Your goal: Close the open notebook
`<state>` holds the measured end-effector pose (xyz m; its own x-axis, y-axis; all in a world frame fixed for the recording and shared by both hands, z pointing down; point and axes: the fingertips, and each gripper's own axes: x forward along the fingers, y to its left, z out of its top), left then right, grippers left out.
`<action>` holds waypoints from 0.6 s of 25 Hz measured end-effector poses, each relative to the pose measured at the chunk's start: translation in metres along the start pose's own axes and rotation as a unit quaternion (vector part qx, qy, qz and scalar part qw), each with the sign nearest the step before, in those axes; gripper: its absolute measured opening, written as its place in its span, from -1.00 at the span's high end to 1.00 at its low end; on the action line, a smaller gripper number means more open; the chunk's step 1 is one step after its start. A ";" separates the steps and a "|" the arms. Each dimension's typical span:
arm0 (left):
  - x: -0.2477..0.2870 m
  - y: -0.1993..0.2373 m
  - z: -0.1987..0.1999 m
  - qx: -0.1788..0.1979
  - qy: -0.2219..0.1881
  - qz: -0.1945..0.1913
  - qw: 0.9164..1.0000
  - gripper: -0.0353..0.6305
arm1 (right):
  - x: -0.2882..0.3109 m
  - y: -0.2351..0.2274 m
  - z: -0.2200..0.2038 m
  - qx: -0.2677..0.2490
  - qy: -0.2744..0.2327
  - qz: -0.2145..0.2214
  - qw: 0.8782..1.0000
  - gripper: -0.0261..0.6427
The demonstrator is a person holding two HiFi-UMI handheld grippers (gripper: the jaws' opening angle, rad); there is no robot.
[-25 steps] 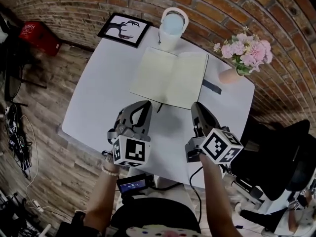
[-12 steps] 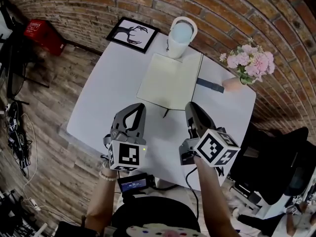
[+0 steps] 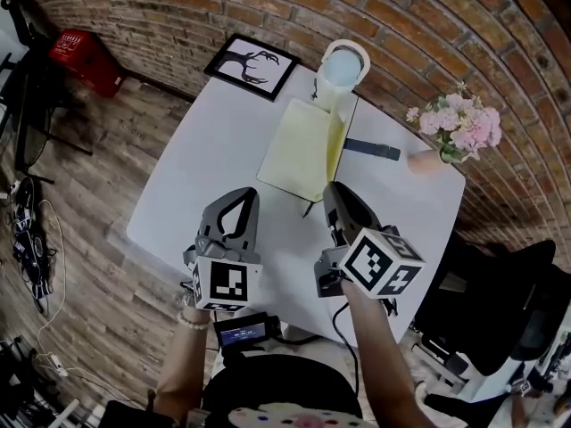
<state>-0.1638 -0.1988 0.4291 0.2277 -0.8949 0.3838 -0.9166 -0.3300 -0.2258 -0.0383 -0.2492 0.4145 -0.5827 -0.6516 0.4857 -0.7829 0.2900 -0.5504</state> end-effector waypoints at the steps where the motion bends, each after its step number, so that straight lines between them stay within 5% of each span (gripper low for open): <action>1: -0.001 0.003 -0.001 -0.001 0.000 0.003 1.000 0.83 | 0.003 0.003 -0.001 -0.003 0.002 0.000 1.000 0.75; 15: -0.019 0.031 -0.015 -0.011 0.006 0.028 1.000 0.83 | 0.036 0.031 -0.018 -0.050 0.037 -0.007 0.998 0.74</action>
<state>-0.2011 -0.1876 0.4283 0.1710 -0.9080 0.3824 -0.9349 -0.2721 -0.2278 -0.0872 -0.2514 0.4273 -0.5839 -0.6028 0.5438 -0.8064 0.3529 -0.4746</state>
